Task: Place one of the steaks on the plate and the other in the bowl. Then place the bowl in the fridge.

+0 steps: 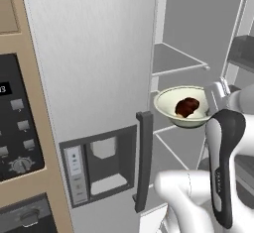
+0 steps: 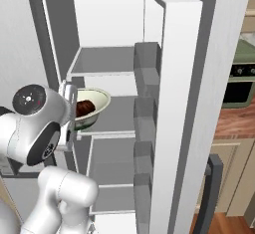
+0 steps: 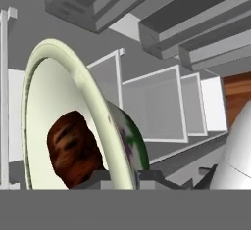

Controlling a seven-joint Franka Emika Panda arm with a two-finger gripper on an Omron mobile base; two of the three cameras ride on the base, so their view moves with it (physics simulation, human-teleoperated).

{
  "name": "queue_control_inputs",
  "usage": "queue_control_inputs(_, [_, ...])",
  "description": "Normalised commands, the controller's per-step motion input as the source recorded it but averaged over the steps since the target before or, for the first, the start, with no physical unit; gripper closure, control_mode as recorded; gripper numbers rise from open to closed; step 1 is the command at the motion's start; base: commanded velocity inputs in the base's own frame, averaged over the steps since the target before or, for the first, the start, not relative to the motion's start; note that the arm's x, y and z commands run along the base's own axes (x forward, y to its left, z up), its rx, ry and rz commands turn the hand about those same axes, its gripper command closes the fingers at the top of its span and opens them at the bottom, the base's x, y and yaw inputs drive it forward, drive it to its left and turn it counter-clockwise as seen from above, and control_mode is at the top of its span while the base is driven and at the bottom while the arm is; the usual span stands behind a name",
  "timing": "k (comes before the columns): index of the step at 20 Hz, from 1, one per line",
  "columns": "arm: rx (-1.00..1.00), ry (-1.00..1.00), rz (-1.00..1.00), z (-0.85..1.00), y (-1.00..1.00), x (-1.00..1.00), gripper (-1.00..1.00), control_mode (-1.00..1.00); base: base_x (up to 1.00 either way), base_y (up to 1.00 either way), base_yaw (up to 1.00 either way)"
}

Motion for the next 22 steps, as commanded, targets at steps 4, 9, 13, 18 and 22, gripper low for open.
queue_control_inputs(4, [-0.01,-0.18,0.00,0.04,-0.09,0.11,1.00,-1.00,0.00,0.00,0.00])
queue_control_inputs(9, [0.00,-0.32,0.00,0.29,0.00,0.06,1.00,-1.00,0.00,0.00,0.00])
queue_control_inputs(13, [0.00,-0.13,0.00,0.33,-0.06,0.18,1.00,-1.00,0.00,0.00,0.00])
queue_control_inputs(18, [0.00,-0.01,0.00,0.26,-0.12,0.31,1.00,-1.00,0.00,0.00,0.00])
queue_control_inputs(22, [0.01,0.00,0.00,0.03,-0.14,0.56,1.00,-1.00,0.00,0.00,0.00])
